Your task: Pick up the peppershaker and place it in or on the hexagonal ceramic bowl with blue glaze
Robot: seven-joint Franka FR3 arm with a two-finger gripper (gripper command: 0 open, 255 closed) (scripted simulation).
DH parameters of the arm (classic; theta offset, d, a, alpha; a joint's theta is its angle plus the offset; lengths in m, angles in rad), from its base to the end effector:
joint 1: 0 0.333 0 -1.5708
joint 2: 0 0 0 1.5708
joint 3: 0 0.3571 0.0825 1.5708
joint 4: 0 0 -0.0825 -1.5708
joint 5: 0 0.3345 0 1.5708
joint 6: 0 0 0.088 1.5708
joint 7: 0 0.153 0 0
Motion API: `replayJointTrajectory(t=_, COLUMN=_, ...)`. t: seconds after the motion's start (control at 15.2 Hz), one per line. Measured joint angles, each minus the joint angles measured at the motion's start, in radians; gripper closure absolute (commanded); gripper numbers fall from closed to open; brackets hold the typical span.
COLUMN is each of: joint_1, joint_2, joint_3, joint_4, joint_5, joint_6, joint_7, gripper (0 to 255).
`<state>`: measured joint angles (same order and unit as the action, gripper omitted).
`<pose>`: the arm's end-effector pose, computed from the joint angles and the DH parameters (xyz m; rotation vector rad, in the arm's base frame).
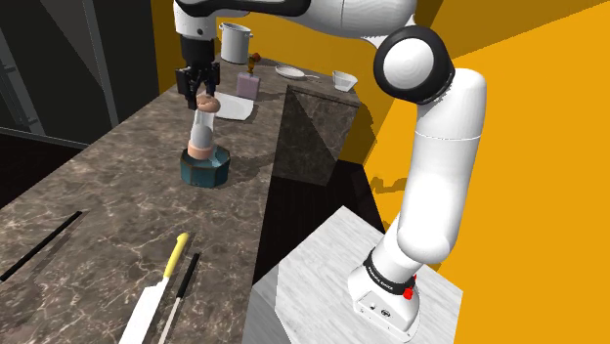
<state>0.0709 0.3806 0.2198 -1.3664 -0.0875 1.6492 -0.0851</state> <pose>0.6080 0.1445 0.4998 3.0696 0.5822 -0.1374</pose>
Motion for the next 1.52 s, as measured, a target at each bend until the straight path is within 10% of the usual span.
replayJointTrajectory(t=0.4, joint_1=0.000, joint_2=0.001, joint_3=0.000, joint_4=-0.007, joint_5=0.000, joint_6=0.009, joint_7=0.000, gripper=255)
replayJointTrajectory(t=0.46, joint_1=0.000, joint_2=0.001, joint_3=0.000, joint_4=-0.007, joint_5=0.000, joint_6=0.009, joint_7=0.000, gripper=0)
replayJointTrajectory(t=1.52, joint_1=0.014, joint_2=0.041, joint_3=0.001, joint_4=0.181, joint_5=-0.007, joint_6=-0.139, joint_7=0.000, gripper=0)
